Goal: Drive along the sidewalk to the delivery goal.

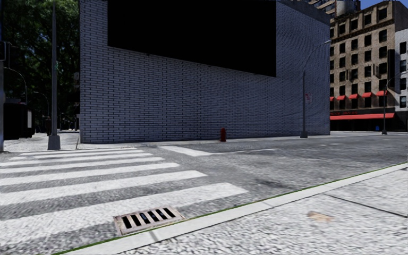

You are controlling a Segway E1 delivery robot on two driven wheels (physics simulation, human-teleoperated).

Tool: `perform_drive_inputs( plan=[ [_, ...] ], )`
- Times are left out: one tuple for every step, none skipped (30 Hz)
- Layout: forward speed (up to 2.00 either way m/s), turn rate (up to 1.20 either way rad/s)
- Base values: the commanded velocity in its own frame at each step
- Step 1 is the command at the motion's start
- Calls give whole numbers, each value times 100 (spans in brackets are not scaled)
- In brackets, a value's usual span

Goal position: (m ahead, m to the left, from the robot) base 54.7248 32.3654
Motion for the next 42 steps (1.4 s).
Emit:
perform_drive_inputs(
  plan=[
    [200, 53],
    [200, 53],
    [200, 53],
    [200, 53],
    [200, 53],
    [200, 53],
    [200, 54],
    [200, 54],
    [200, 54],
    [200, 54],
    [200, 54],
    [200, 54],
    [200, 54],
    [195, 54],
    [188, 54],
    [188, 54],
    [177, 54],
    [168, 54],
    [165, 54],
    [165, 54],
    [164, 54],
    [164, 54],
    [164, 54],
    [164, 54],
    [164, 54],
    [164, 54],
    [164, 54],
    [164, 54],
    [164, 54],
    [164, 54],
    [164, 54],
    [164, 54],
    [164, 54],
    [164, 54],
    [164, 54],
    [164, 54],
    [164, 47],
    [164, 47],
    [164, 40],
    [164, 38],
    [164, 38],
    [164, 38]
  ],
)
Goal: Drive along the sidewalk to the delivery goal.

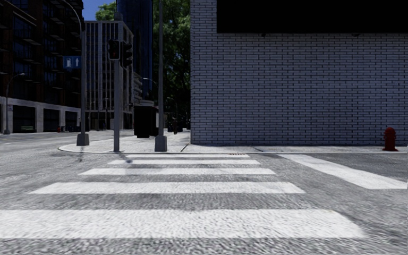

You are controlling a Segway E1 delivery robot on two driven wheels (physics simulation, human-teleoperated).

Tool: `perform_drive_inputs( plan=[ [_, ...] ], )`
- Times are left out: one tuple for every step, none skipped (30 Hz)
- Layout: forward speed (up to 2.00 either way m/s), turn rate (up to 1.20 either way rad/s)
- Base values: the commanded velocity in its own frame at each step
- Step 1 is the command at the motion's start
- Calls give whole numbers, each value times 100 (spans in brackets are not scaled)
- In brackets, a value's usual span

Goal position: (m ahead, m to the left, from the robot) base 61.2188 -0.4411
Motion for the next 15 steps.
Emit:
perform_drive_inputs(
  plan=[
    [164, 38],
    [164, 38],
    [164, 38],
    [164, 38],
    [164, 38],
    [164, 32],
    [164, 0],
    [164, 0],
    [164, 0],
    [164, 0],
    [179, 0],
    [179, 0],
    [200, 0],
    [200, 0],
    [200, 0]
  ],
)
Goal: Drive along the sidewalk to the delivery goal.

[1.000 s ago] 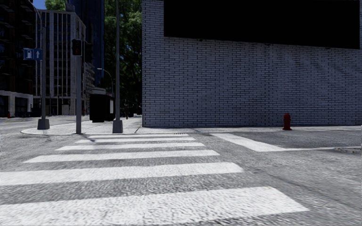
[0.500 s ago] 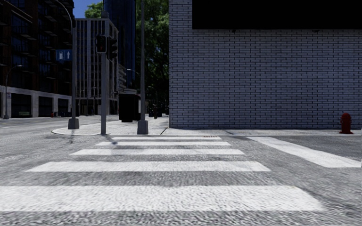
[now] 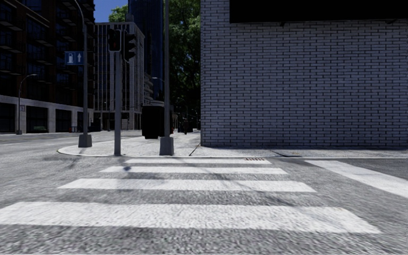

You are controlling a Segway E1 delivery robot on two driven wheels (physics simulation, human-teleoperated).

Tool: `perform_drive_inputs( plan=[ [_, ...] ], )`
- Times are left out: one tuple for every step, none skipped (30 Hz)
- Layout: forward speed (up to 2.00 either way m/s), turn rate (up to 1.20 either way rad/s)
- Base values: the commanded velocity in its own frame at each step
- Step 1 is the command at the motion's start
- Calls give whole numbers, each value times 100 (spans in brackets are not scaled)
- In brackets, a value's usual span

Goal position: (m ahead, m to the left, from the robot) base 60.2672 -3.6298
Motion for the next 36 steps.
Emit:
perform_drive_inputs(
  plan=[
    [200, 0],
    [200, 0],
    [200, 0],
    [200, 0],
    [200, 0],
    [200, 0],
    [200, 0],
    [200, 0],
    [200, 0],
    [200, 0],
    [200, 0],
    [200, 0],
    [200, 0],
    [200, 0],
    [200, 0],
    [200, 0],
    [200, 0],
    [200, 0],
    [200, 0],
    [200, 0],
    [200, 0],
    [200, 0],
    [200, 0],
    [200, 0],
    [200, 0],
    [200, 0],
    [200, 0],
    [200, 0],
    [200, 0],
    [200, 0],
    [200, 0],
    [200, 0],
    [200, 0],
    [200, 0],
    [200, 0],
    [200, 0]
  ],
)
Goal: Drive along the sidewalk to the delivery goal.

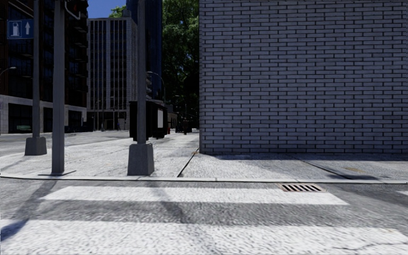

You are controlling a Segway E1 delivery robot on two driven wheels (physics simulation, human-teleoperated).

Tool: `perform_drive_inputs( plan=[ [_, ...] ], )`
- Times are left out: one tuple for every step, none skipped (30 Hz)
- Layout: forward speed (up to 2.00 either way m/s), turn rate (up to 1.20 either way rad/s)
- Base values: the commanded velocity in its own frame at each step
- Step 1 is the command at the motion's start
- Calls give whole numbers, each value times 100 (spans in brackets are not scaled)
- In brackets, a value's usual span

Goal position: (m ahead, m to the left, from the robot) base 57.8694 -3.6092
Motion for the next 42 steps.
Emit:
perform_drive_inputs(
  plan=[
    [200, 0],
    [200, 0],
    [200, 0],
    [200, 0],
    [200, 0],
    [200, 0],
    [200, 0],
    [200, 0],
    [200, 0],
    [200, 0],
    [200, 0],
    [200, 0],
    [200, 0],
    [200, 0],
    [200, 0],
    [200, 0],
    [200, 0],
    [200, 0],
    [200, 0],
    [200, 0],
    [200, 0],
    [200, 0],
    [200, 0],
    [200, 0],
    [200, 0],
    [200, 0],
    [200, 0],
    [200, 0],
    [200, 0],
    [200, 0],
    [200, 0],
    [200, 0],
    [200, 0],
    [200, 0],
    [200, 0],
    [200, 0],
    [200, 0],
    [200, 0],
    [198, 0],
    [182, 0],
    [182, 0],
    [168, 3]
  ],
)
